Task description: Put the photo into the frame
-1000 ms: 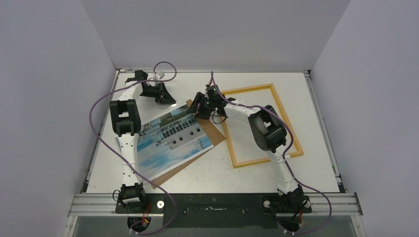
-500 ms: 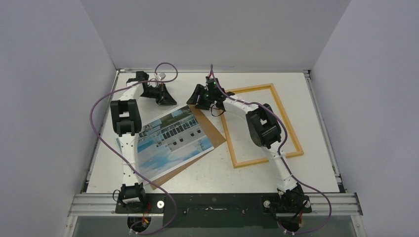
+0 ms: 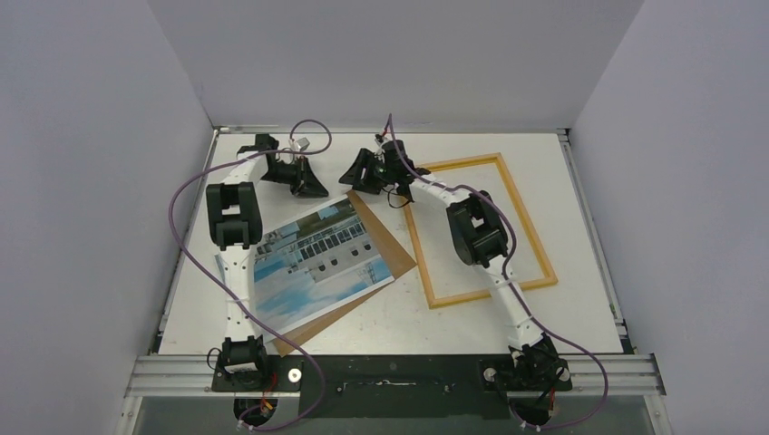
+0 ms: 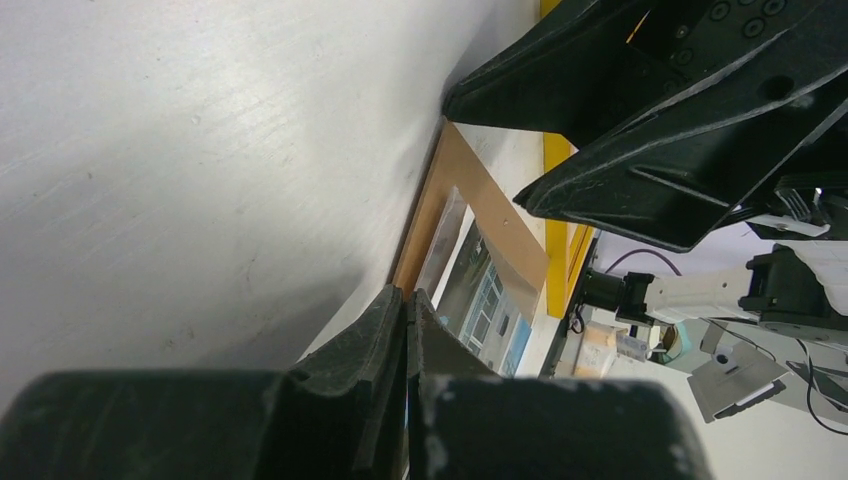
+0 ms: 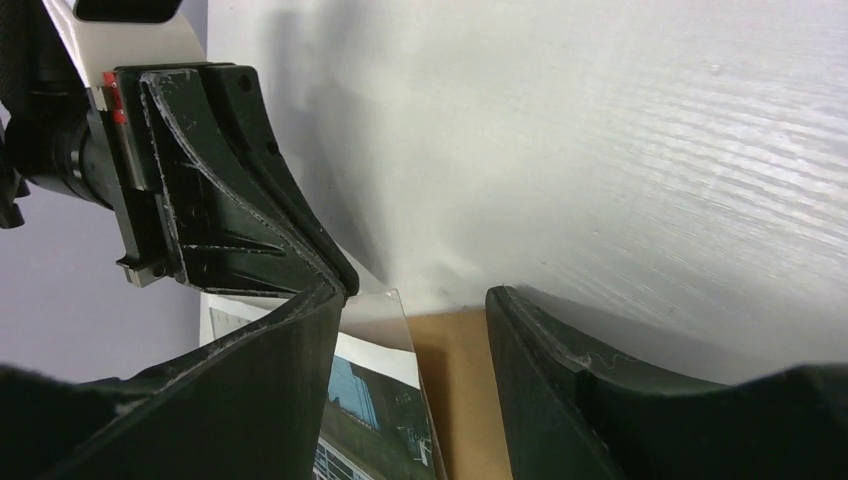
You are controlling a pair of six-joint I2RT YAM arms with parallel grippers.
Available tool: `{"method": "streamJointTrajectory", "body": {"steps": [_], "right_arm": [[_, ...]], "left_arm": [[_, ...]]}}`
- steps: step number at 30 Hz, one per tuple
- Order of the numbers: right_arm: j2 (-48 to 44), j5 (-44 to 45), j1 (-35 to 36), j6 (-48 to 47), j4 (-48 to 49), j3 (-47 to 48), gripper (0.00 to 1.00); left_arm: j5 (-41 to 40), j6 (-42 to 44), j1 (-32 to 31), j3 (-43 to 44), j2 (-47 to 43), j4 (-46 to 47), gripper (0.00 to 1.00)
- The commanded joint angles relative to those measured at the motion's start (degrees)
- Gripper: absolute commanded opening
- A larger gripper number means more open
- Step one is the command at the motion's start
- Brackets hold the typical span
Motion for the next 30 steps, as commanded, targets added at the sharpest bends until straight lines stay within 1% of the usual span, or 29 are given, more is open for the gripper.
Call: {"method": "streamJointTrajectory", "body": {"steps": [1, 7, 13, 22, 24, 27, 30], "right_arm": [[1.6, -4.0, 0.6, 0.5, 3.2, 2.2, 0.56], [2.4, -5.8, 0.8, -0.1, 2.8, 3.7, 0.54], [1.9, -9.0, 1.0, -1.4, 3.6, 3.2, 0.46], [1.0, -9.6, 0.9, -1.5, 5.3, 2.3, 0.43], [0.4, -9.5, 0.8, -1.7, 6.3, 1.5, 0.45], [-1.1, -8.8, 0.8, -2.2, 7.5, 0.1, 0.55], [-2.8, -7.0, 0.8, -3.3, 7.6, -1.3, 0.59]], "left_arm": [[3.3, 1.2, -0.5, 0.0, -2.9, -1.2, 0.00], [4.1, 1.0, -0.5, 0.6, -3.4, -0.9, 0.00], [5.4, 0.7, -0.7, 0.4, -4.2, -0.3, 0.00], [5.9, 1.0, -1.1, 0.2, -5.2, -0.4, 0.00], [6.1, 0.9, -1.2, 0.3, -5.4, -0.4, 0.00], [6.1, 0.9, -1.4, 0.4, -5.7, -0.1, 0.00], [6.0, 0.8, -1.4, 0.7, -5.8, -0.1, 0.00]]}}
